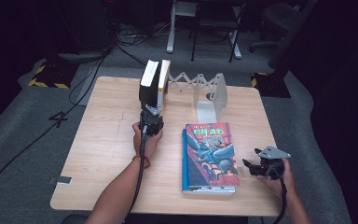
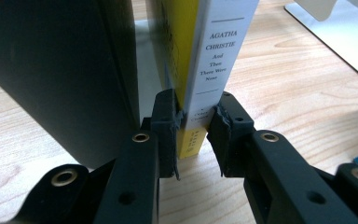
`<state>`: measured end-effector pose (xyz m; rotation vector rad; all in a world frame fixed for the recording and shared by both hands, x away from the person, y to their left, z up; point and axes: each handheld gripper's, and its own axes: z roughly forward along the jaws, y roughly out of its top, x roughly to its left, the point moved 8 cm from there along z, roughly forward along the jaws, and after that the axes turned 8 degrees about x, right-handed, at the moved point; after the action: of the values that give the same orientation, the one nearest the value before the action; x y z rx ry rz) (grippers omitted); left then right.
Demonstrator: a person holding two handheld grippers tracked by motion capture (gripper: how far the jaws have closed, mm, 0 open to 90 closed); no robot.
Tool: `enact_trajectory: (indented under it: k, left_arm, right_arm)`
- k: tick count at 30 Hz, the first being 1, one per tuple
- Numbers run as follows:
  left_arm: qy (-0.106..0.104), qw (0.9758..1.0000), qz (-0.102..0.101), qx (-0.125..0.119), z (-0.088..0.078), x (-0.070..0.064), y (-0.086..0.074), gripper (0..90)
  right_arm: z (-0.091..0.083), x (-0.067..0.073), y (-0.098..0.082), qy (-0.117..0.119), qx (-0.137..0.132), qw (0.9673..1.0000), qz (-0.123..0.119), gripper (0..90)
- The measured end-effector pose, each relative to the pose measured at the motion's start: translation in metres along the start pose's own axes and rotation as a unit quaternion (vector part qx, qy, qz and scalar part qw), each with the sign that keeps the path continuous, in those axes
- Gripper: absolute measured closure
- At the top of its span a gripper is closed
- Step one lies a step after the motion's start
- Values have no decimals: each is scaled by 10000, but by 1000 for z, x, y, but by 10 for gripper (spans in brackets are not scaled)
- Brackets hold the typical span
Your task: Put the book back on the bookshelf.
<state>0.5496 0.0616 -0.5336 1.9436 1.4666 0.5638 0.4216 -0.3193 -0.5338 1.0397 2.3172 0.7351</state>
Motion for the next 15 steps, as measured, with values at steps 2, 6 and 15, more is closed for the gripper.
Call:
enact_trajectory:
  k: [2,6,15]
  left_arm:
    - [-4,10000,-25,20,1,0,0,724]
    - [21,10000,-21,32,3,0,3,723]
    - [43,10000,-15,35,6,3,6,724]
  right_arm:
    - [0,-1,0,1,5,10000,12,313]
    - [0,-1,-1,-4,16,10000,16,312]
    - [1,0,-1,10,49,10000,6,313]
